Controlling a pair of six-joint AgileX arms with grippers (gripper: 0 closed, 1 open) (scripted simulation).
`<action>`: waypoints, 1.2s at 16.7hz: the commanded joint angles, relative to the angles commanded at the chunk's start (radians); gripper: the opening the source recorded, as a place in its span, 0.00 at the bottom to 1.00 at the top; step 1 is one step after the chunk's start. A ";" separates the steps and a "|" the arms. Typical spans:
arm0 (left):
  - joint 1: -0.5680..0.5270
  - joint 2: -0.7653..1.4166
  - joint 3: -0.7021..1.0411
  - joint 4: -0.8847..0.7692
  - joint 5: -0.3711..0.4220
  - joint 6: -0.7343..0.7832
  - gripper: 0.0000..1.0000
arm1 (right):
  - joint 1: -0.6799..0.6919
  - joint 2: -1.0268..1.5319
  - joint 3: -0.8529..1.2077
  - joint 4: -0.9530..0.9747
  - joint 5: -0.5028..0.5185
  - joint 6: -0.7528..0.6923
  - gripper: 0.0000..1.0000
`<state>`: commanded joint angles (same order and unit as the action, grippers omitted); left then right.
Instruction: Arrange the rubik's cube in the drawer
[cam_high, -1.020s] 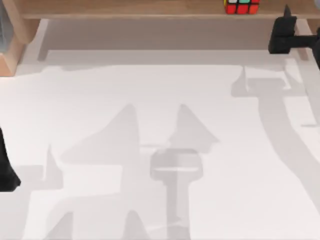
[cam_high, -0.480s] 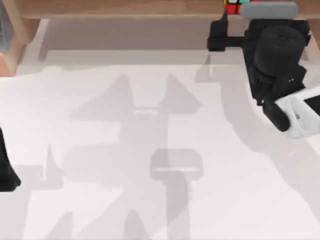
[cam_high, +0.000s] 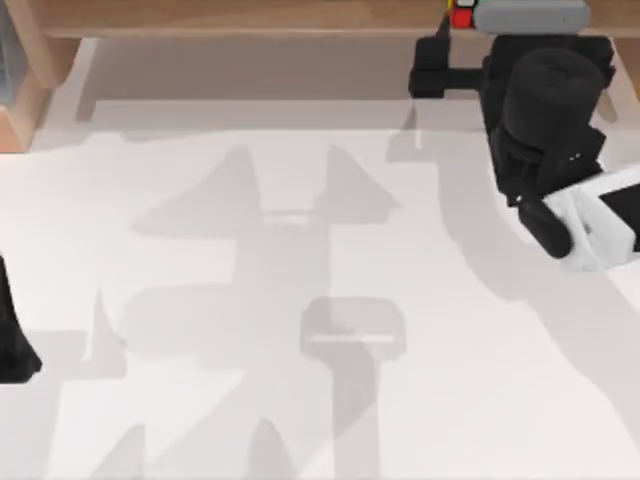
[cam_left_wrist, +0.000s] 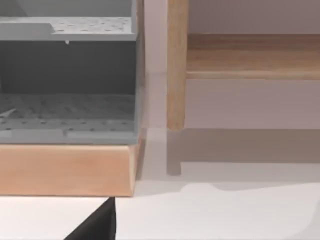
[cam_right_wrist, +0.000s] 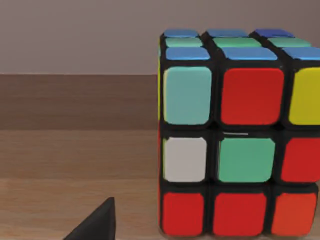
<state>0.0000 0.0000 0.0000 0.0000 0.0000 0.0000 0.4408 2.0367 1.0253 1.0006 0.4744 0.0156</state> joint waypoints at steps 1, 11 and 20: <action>0.000 0.000 0.000 0.000 0.000 0.000 1.00 | -0.004 0.014 0.024 -0.008 -0.005 0.000 1.00; 0.000 0.000 0.000 0.000 0.000 0.000 1.00 | -0.055 0.151 0.257 -0.101 -0.053 -0.002 1.00; 0.000 0.000 0.000 0.000 0.000 0.000 1.00 | -0.055 0.151 0.257 -0.101 -0.053 -0.002 0.47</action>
<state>0.0000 0.0000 0.0000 0.0000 0.0000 0.0000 0.3862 2.1874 1.2823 0.8995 0.4213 0.0139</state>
